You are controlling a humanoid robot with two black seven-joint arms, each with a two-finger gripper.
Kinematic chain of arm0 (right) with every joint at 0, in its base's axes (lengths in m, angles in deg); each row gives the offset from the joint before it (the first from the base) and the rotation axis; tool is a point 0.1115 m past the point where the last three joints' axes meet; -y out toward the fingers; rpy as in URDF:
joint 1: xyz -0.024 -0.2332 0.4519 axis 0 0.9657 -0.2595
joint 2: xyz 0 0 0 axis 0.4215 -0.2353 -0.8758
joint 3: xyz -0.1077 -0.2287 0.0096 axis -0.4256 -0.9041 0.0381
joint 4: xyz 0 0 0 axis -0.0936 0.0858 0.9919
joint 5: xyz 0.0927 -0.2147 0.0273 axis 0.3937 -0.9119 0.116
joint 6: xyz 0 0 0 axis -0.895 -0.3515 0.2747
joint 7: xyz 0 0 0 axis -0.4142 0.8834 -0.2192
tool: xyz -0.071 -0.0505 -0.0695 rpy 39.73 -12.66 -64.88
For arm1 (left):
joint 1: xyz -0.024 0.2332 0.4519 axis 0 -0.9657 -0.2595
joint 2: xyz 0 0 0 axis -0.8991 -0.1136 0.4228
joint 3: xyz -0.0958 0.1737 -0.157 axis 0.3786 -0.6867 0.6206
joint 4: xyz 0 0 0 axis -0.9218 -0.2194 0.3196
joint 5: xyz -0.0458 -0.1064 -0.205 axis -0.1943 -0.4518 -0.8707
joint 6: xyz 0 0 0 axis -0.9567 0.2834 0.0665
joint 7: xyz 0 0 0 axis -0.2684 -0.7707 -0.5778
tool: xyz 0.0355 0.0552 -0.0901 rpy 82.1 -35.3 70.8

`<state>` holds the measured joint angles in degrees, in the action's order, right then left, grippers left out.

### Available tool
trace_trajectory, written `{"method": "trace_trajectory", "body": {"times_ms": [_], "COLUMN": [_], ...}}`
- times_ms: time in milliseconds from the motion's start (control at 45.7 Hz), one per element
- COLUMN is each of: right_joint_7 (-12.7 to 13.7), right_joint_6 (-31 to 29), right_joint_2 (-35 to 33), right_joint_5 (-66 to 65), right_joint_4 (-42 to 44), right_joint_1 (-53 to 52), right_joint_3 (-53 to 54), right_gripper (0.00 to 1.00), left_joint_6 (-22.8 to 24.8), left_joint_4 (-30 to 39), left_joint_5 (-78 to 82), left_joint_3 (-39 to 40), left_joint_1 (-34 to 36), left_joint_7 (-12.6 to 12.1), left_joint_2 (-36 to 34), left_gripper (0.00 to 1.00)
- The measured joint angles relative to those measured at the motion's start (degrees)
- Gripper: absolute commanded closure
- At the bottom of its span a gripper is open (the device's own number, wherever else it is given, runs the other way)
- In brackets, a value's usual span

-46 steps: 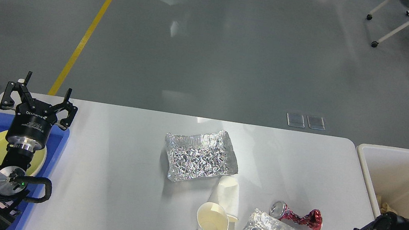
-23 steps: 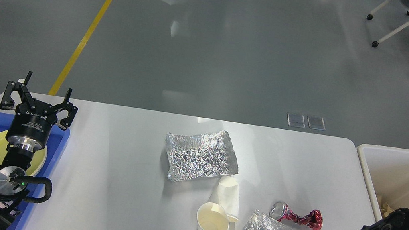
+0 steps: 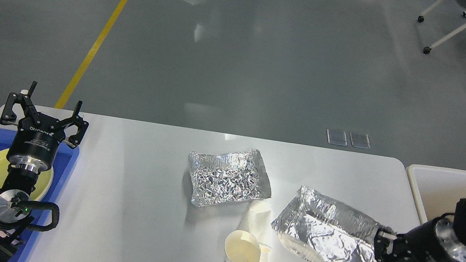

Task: Tidy desktop
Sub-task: 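Lift the foil container and swing it over the white bin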

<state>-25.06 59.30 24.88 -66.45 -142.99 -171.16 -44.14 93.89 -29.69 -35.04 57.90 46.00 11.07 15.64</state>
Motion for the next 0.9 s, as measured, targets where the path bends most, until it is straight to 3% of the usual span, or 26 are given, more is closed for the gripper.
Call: {"method": "trace_trajectory", "body": {"times_ms": [240, 459, 721, 896], "right_joint_7": [0.29, 0.70, 0.69, 0.73], "right_joint_6": [-6.50, -7.12, -6.07, -3.13], "right_joint_2": [1.31, 2.77, 2.41, -0.23], "right_joint_5": [1.94, -5.21, -6.00, -3.28], "right_joint_4": [-0.45, -2.33, -1.94, 3.61], "right_joint_1": [-16.59, -23.22, -25.20, -20.96], "right_joint_3": [-8.05, -11.42, -13.08, -16.23], "right_gripper": [1.00, 1.00, 1.00, 1.00], "left_joint_6": [0.00, 0.00, 0.00, 0.00], "left_joint_4": [-0.01, -0.01, -0.01, -0.01], "left_joint_5": [0.00, 0.00, 0.00, 0.00], "left_joint_3": [0.04, 0.04, 0.04, 0.01], "left_joint_1": [0.00, 0.00, 0.00, 0.00], "left_joint_7": [0.00, 0.00, 0.00, 0.00], "left_joint_2": [0.00, 0.00, 0.00, 0.00], "left_gripper": [0.03, 0.03, 0.03, 0.03]}}
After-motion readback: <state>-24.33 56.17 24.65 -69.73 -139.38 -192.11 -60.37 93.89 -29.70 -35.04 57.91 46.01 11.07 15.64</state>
